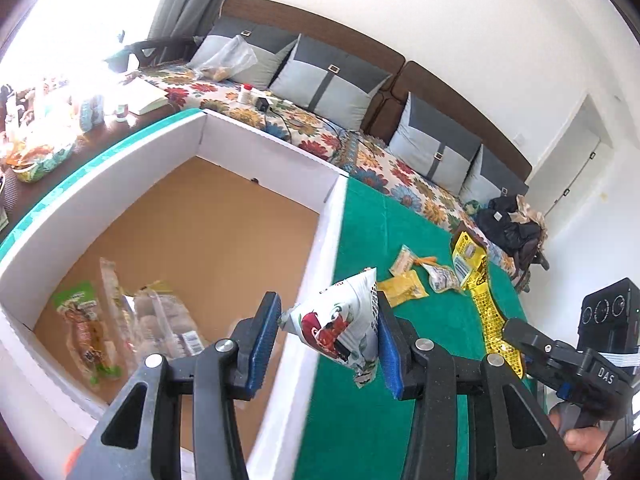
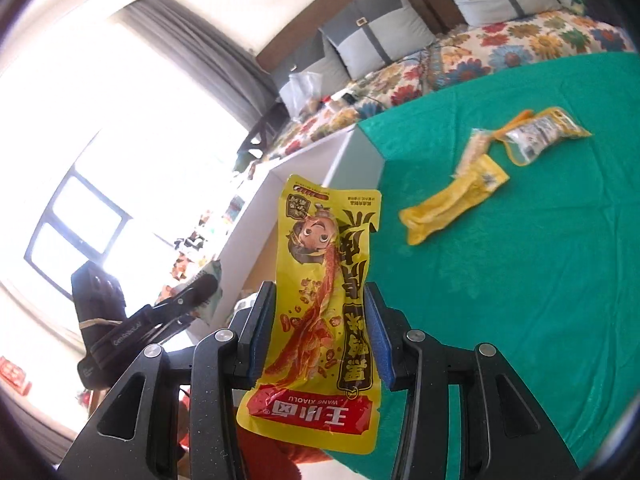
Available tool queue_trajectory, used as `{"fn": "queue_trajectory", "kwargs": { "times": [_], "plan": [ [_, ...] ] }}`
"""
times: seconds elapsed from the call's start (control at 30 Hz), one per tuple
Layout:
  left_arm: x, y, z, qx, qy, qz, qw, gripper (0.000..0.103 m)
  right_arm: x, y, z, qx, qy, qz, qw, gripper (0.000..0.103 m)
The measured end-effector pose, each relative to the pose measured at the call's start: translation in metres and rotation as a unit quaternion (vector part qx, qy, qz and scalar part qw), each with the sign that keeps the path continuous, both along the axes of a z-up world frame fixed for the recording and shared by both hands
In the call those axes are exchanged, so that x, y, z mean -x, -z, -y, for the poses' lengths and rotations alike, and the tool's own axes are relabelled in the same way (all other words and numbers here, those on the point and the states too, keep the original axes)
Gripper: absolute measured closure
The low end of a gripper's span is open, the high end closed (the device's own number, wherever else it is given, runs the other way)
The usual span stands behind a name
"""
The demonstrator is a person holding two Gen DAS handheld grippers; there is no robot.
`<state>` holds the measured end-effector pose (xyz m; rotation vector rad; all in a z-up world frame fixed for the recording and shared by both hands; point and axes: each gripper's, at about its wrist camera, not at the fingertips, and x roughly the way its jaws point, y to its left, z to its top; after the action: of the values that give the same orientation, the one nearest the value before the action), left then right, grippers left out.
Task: Organize snacks
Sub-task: 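Carry both packs into the white cardboard box and open both tools, then move both tools back over the remaining yellow packs on the bed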
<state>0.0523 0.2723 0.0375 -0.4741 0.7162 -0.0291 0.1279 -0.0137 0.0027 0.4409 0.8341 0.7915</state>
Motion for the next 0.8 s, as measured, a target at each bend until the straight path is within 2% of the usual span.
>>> {"fn": "queue_trajectory", "kwargs": {
  "times": [0.1,0.17,0.2,0.23,0.3,0.4,0.5,0.57,0.63,0.67,0.8],
  "plan": [
    [-0.002,0.005,-0.046,-0.02,-0.047,-0.026,0.9984,0.055,-0.007,-0.024,-0.076,0.018,-0.047,0.034,0.998,0.055],
    [-0.001,0.015,-0.069,-0.056,-0.091,-0.057,0.9926,0.04,-0.012,-0.032,-0.115,0.044,-0.05,0.059,0.996,0.042],
    [0.004,0.022,-0.079,-0.069,-0.112,-0.074,0.9885,0.022,-0.014,-0.033,-0.13,0.059,-0.047,0.065,0.995,0.028],
    [0.007,0.027,-0.087,-0.073,-0.129,-0.084,0.9853,0.017,-0.016,-0.033,-0.139,0.076,-0.043,0.071,0.994,0.026],
    [0.021,0.037,-0.1,-0.059,-0.148,-0.086,0.9834,0.017,-0.015,-0.029,-0.141,0.095,-0.035,0.08,0.992,0.027],
    [0.035,0.038,-0.101,-0.051,-0.165,-0.07,0.9825,0.016,-0.009,-0.012,-0.108,0.099,-0.02,0.087,0.991,0.027],
    [0.039,0.031,-0.078,-0.05,-0.142,-0.049,0.9873,0.015,-0.01,0.029,-0.06,0.163,0.0,0.096,0.982,0.024],
    [0.035,0.022,-0.047,-0.051,-0.112,-0.033,0.9919,0.012,-0.007,0.067,-0.021,0.245,0.018,0.102,0.964,0.024],
    [0.031,0.015,-0.011,-0.056,-0.077,-0.017,0.9953,0.004,-0.005,0.102,0.024,0.33,0.037,0.106,0.937,0.024],
    [0.028,0.012,0.01,-0.062,-0.058,-0.009,0.9964,0.002,-0.004,0.115,0.048,0.36,0.044,0.106,0.926,0.024],
    [0.008,0.018,0.098,-0.079,0.041,0.008,0.996,0.001,0.007,0.134,0.131,0.41,0.099,0.121,0.899,0.024]
  ]
}}
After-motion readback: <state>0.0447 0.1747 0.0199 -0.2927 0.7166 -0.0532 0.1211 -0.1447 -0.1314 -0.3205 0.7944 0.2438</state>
